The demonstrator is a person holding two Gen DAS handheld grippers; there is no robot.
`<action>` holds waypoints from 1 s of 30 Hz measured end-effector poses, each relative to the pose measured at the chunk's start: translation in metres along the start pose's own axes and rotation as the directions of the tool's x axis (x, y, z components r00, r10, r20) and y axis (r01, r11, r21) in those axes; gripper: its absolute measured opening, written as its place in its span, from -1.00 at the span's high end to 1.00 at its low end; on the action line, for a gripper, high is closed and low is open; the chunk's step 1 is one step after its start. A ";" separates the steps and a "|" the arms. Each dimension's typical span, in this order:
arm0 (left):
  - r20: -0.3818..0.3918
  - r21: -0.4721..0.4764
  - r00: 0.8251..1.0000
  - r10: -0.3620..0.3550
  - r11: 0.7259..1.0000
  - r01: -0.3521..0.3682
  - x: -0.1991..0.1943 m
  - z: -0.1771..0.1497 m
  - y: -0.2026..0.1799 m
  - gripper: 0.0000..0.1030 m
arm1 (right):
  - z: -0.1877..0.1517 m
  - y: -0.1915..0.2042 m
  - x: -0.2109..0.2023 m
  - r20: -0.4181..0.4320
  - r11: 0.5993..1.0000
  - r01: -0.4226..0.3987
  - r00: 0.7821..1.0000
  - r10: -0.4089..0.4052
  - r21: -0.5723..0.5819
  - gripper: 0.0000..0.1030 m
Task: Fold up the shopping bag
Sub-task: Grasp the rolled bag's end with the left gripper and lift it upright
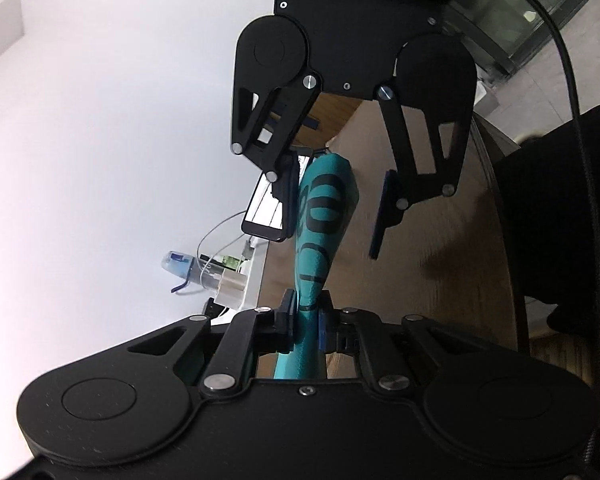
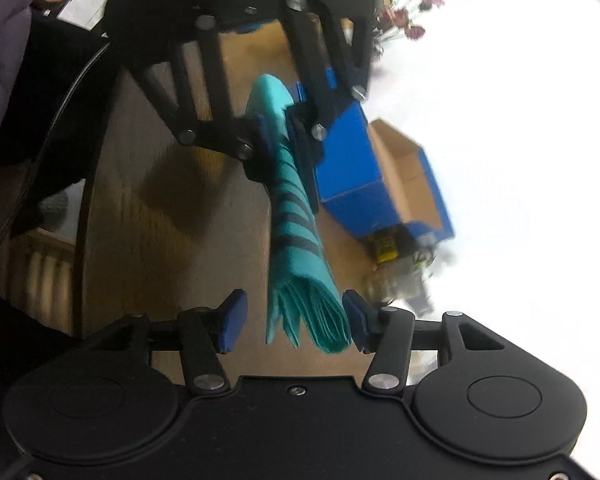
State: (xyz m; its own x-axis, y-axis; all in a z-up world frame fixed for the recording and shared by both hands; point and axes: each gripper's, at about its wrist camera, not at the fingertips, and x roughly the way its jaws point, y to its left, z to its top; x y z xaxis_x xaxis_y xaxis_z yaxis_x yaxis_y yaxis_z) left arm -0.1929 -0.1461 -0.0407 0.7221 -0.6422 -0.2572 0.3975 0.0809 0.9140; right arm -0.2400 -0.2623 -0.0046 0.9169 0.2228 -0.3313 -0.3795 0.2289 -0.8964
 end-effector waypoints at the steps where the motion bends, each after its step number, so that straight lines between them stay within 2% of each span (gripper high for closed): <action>1: 0.000 0.008 1.000 0.006 1.000 -0.006 0.001 -0.002 0.000 0.80 | 0.001 0.000 0.001 -0.003 1.000 0.016 1.000 -0.016 -0.001 0.07; 2: 0.000 0.018 1.000 0.007 1.000 -0.007 0.002 -0.004 0.000 0.80 | 0.003 -0.002 0.002 -0.021 0.999 0.026 0.999 -0.025 0.019 0.43; 3: 0.001 0.025 1.000 0.011 1.000 -0.011 0.003 -0.006 0.000 0.80 | 0.005 -0.003 0.003 -0.031 0.999 0.036 0.999 -0.035 0.036 0.45; 5: 0.008 0.050 1.000 0.026 0.998 -0.026 0.004 -0.010 -0.002 0.80 | 0.006 -0.001 0.001 -0.019 0.998 0.063 0.998 -0.062 0.018 0.63; 8: 0.002 0.092 0.999 0.049 0.995 -0.049 0.009 -0.011 -0.004 0.70 | 0.007 0.007 0.002 -0.007 0.994 0.108 0.994 -0.108 -0.026 0.69; 11: -0.005 0.103 0.997 0.077 0.992 -0.076 0.019 -0.009 -0.003 0.67 | 0.012 0.009 0.006 -0.002 0.989 0.132 0.991 -0.133 -0.066 0.70; 16: -0.009 0.079 0.995 0.103 0.992 -0.102 0.033 -0.012 0.005 0.64 | 0.020 0.007 0.012 -0.013 0.987 0.148 0.989 -0.149 -0.068 0.68; 21: 0.001 0.102 0.990 0.141 0.985 -0.140 0.045 -0.022 0.004 0.63 | 0.023 0.015 0.017 0.017 0.979 0.178 0.984 -0.177 -0.094 0.68; 27: -0.005 0.095 0.986 0.166 0.982 -0.165 0.059 -0.039 0.007 0.68 | 0.020 0.000 0.029 -0.003 0.982 0.187 0.982 -0.187 -0.007 0.63; 28: -0.025 0.082 0.982 0.185 0.980 -0.183 0.062 -0.044 0.010 0.72 | 0.019 -0.003 0.031 -0.007 0.982 0.189 0.982 -0.189 0.010 0.50; 30: -0.075 0.053 0.971 0.226 0.973 -0.223 0.068 -0.055 0.019 0.72 | 0.018 -0.009 0.035 -0.016 0.980 0.192 0.981 -0.192 0.043 0.46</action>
State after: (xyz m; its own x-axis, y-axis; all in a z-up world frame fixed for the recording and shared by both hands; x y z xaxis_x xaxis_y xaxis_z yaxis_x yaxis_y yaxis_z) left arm -0.1051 -0.1468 -0.0579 0.8335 -0.5485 -0.0665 0.1960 0.1810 0.9638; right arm -0.2064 -0.2394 -0.0032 0.9745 0.1594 -0.1581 -0.2013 0.3081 -0.9298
